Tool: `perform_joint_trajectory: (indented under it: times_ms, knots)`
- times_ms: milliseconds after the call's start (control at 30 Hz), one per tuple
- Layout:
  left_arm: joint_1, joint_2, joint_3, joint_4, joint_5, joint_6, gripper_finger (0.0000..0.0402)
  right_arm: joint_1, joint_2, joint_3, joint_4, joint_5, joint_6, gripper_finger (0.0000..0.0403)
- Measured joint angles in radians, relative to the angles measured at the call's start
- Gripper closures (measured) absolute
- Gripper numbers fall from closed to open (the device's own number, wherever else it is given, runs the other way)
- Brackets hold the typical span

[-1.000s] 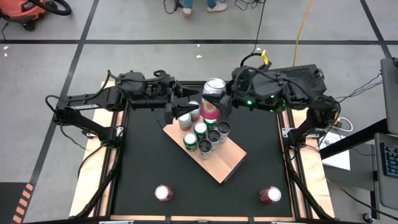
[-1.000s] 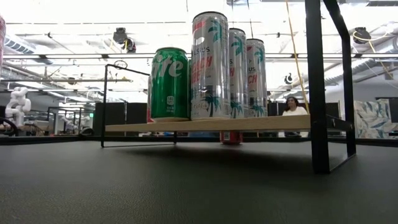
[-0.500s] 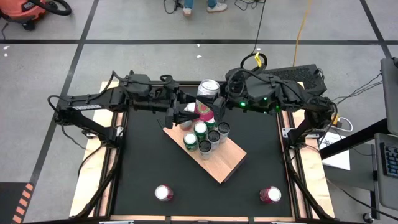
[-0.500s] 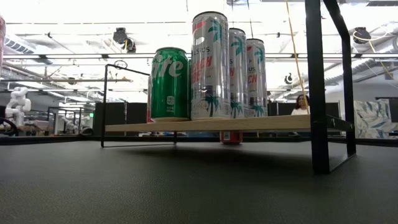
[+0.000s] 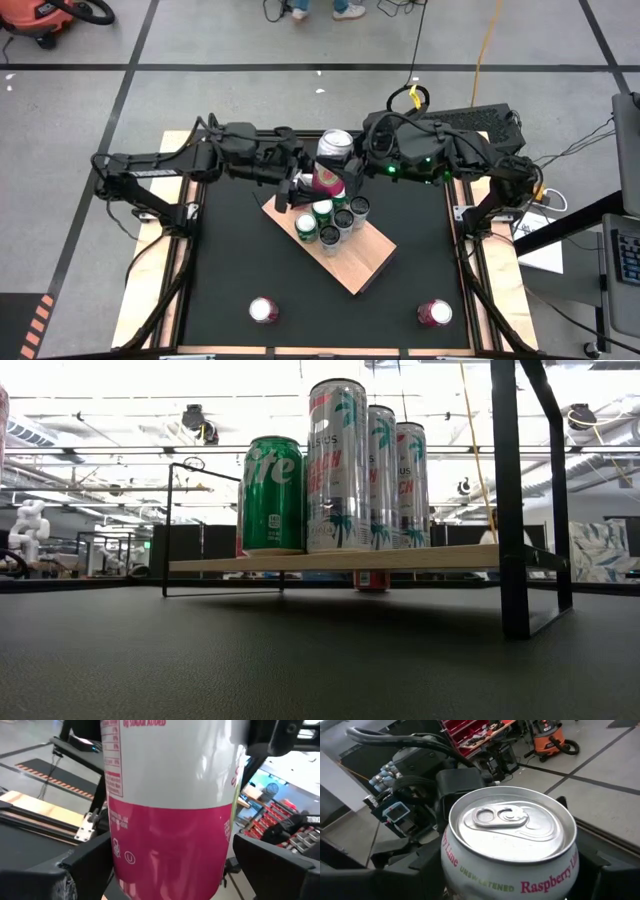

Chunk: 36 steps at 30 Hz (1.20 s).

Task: Place canned beverage on shelf
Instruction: Put the white and pink soda can aligned with the other white and pink soda cans

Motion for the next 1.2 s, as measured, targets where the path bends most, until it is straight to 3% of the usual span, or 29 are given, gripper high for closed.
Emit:
perform_joint_trajectory:
  times_ms: [133, 433, 600, 967, 1200]
  knots:
    - [-0.001, 0.010, 0.000, -0.002, 0.018, 0.001, 0.0016, 0.000, 0.000, 0.000, -0.001, -0.001, -0.004, 0.0135]
    - [0.006, 0.011, 0.000, -0.008, 0.020, 0.005, 0.0095, 0.000, 0.000, 0.000, 0.005, -0.004, -0.021, 0.0135]
    - [0.006, 0.011, -0.001, -0.008, 0.015, 0.008, 0.0102, 0.000, 0.000, 0.000, 0.002, -0.020, -0.036, 0.0132]
    - [0.005, 0.010, -0.001, 0.079, 0.037, -0.002, 0.0105, 0.000, -0.034, 0.000, -0.008, -0.093, -0.088, 0.0039]
    - [0.004, 0.008, -0.001, 0.176, 0.019, -0.027, 0.0106, 0.029, -0.060, 0.000, -0.023, -0.127, -0.124, 0.0017]
